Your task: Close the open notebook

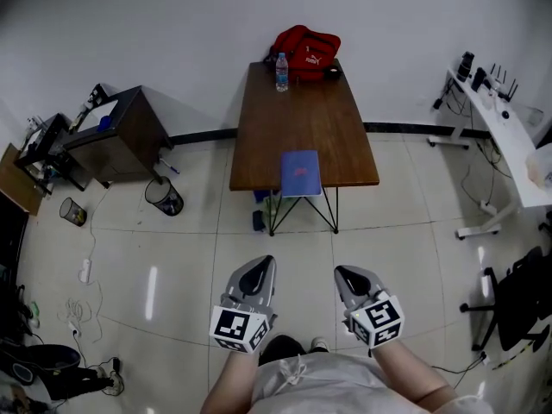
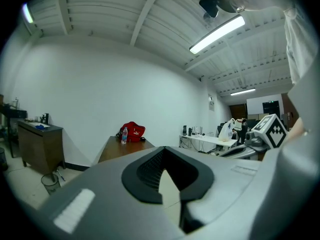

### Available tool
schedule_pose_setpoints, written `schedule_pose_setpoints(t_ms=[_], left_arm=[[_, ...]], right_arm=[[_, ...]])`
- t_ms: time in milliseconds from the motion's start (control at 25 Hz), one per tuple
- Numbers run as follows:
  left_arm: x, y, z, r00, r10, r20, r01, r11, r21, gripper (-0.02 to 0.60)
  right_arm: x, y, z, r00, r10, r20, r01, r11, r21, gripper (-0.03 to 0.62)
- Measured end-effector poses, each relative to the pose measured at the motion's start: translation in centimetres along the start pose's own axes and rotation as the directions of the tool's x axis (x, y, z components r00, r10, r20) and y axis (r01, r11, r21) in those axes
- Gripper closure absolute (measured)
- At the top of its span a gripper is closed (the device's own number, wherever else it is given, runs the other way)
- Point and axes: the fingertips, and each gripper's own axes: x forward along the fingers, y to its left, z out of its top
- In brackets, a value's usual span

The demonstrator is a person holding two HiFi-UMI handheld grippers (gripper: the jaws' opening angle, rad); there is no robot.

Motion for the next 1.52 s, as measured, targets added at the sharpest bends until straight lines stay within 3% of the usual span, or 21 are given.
schedule_pose_setpoints(t_ms=[280,760,1520], left_arm=[[-0.8,-2.8,-1.5,1.000,0.019,-0.015,-0.019,1.000,-0.011,0.575],[-0.4,-2.8,-1.0,0.999,0.011,-0.043,-0.010,0.999,0.032,0.575],[0.5,-3.6,-2.1,0.997,-0.022,-0.076,0.024,0.999,0.028,0.575]], right_arm=[[-2.9,-0.5,-0.1,1.000,-0.002,0.025,0.003,1.000,-0.026,0.588],[-3.3,-1.2,0.8,0.997,-0.034,0.073,0.034,0.999,-0.005,0.588],[-3.2,-1.6,0.0,0.998,-0.035,0.045,0.035,0.999,0.009,0.588]])
